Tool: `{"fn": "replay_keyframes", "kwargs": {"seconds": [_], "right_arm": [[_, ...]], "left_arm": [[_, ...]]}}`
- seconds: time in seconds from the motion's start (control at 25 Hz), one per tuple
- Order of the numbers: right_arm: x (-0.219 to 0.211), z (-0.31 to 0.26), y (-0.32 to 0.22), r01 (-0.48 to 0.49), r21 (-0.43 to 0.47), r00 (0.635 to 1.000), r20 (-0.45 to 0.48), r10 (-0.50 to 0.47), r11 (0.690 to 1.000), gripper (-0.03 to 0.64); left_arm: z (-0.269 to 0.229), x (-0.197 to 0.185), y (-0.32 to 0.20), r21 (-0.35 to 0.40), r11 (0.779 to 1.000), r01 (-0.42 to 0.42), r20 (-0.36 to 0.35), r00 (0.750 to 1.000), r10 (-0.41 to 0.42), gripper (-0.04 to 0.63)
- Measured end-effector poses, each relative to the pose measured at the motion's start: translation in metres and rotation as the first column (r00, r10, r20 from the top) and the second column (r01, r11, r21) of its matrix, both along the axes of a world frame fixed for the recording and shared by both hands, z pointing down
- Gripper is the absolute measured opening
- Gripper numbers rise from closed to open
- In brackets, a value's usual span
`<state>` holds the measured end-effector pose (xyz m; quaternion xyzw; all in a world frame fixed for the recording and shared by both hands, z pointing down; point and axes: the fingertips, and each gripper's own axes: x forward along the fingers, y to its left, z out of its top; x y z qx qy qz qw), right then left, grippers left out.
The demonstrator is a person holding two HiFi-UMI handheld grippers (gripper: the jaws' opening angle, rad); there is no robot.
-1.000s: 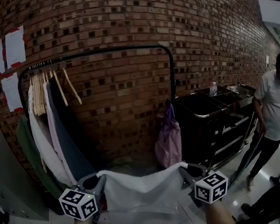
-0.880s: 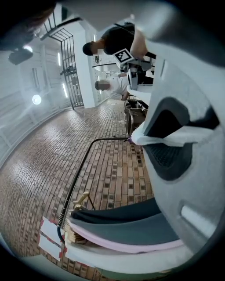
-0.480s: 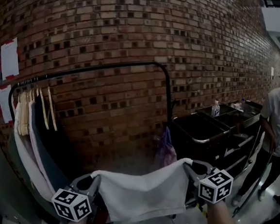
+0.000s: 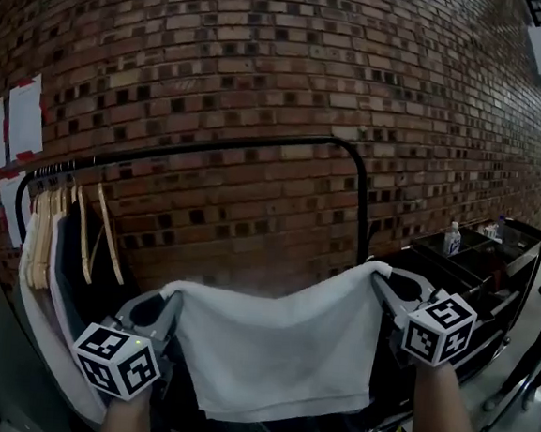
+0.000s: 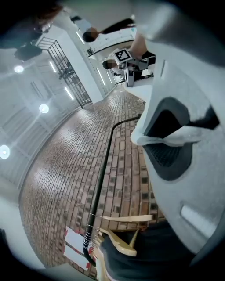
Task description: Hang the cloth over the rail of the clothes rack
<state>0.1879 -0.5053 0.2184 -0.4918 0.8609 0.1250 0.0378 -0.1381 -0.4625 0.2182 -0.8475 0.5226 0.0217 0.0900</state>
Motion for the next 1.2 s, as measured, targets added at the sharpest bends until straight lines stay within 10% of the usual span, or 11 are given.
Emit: {"fn": "replay_keyframes", "kwargs": {"seconds": [0.44, 1.2], "right_arm": [[-0.022, -0.138, -0.118, -0.030, 0.242, 1.000, 0.002, 0.031, 0.970, 0.025], [-0.051, -0.286, -0.217, 0.082, 0.437, 0.989, -0.144, -0.020, 0.895, 0.025]], "left_arm": [[-0.150, -0.028, -0.103, 0.249, 0.968, 0.023, 0.036, 0.999, -0.033, 0.023], [-0.278, -0.068, -0.173, 0.344, 0.911, 0.228, 0.107, 0.954, -0.280, 0.021]]}}
